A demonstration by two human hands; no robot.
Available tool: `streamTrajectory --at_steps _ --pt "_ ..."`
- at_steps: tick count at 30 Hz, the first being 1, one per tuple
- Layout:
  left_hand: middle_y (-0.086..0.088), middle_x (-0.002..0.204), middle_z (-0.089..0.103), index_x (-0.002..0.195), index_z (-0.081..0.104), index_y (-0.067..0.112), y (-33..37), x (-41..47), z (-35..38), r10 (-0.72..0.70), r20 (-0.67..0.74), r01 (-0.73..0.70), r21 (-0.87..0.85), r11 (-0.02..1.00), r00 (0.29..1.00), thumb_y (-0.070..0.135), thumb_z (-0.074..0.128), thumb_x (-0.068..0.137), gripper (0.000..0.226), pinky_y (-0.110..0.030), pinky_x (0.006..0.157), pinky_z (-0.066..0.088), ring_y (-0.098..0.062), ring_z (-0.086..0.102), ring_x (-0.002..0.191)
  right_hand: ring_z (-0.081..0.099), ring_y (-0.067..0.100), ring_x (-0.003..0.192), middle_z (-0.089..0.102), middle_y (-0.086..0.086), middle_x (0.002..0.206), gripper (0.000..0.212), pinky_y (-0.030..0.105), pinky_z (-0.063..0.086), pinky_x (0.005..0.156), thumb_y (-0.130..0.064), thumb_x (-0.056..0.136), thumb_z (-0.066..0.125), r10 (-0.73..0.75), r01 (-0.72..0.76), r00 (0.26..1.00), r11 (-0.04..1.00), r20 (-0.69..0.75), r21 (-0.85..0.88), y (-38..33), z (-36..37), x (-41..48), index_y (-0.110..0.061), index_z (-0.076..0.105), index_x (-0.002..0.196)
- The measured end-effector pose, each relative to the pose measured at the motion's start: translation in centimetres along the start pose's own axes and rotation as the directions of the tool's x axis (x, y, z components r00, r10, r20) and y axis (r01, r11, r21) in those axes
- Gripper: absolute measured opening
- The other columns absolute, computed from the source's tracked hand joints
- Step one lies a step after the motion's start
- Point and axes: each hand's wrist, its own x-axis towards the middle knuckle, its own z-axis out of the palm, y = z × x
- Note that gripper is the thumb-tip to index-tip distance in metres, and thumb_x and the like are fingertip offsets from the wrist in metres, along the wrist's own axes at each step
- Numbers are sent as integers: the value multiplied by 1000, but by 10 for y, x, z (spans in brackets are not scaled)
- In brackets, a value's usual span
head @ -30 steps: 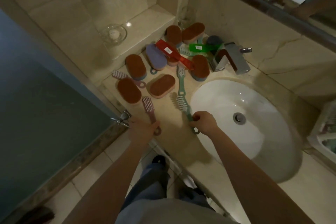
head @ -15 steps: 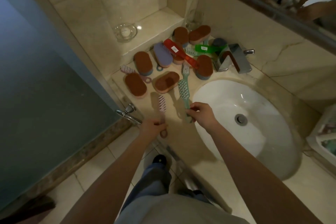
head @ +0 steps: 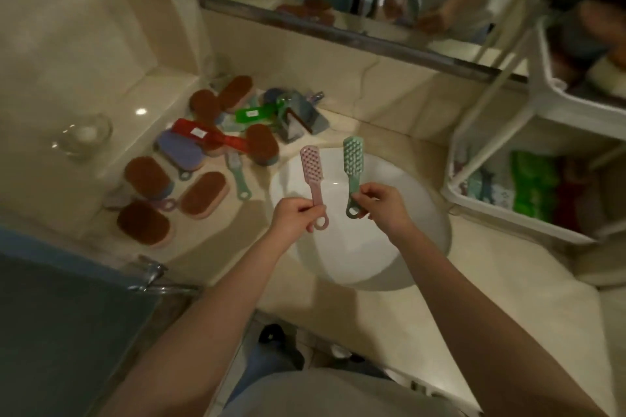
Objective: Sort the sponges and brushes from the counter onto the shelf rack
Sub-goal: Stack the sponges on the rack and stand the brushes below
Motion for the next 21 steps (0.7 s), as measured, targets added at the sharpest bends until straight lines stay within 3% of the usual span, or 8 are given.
streamTrajectory --at_steps 4,7,10,13,17,19,21 --pt "12 40 56 66 64 6 24 11 50 71 153 -76 25 997 986 9 67 84 18 -14 49 45 -1 52 37 57 -3 45 64 8 72 7 9 39 47 -4 88 60 11 -13 989 1000 -146 -12 20 -50 -13 -1 67 87" --pt "13 43 58 62 63 10 35 18 85 99 252 -121 73 990 963 10 67 83 21 -24 58 46 -1 55 40 58 -4 45 64 -1 70 11 12 40 49 -4 90 59 48 -45 966 999 -252 17 37 -84 -27 -10 65 83" --pt "11 43 59 57 63 19 45 23 117 114 312 -157 117 981 943 13 68 82 26 -31 64 48 -4 57 42 56 -4 44 63 8 74 10 8 40 45 0 89 58 86 -62 923 995 -375 76 53 -113 -39 -5 67 87" --pt "11 43 60 65 68 15 55 24 144 121 343 -172 124 977 932 13 68 82 17 -34 65 51 -3 57 41 55 0 49 63 4 73 13 10 41 47 2 88 57 124 -88 883 991 -453 98 65 -137 -48 -7 67 87" --pt "8 48 59 84 70 -6 67 22 172 138 368 -199 132 971 920 8 66 84 15 -17 52 47 2 55 38 53 12 60 64 5 76 13 21 44 58 -2 89 56 167 -102 830 983 -532 150 77 -168 -43 -9 66 85" --pt "8 46 59 84 70 -6 72 21 183 142 371 -206 138 969 918 7 66 84 13 -10 47 43 2 54 37 56 17 69 64 7 81 11 30 47 68 -3 89 57 183 -112 796 981 -577 157 79 -185 -35 -7 68 88" --pt "13 39 57 82 70 -3 75 21 192 132 366 -201 157 967 921 6 65 84 11 -7 46 41 2 54 37 58 20 81 66 10 91 15 29 44 74 -5 89 57 190 -142 767 982 -613 128 79 -203 -23 -2 70 97"
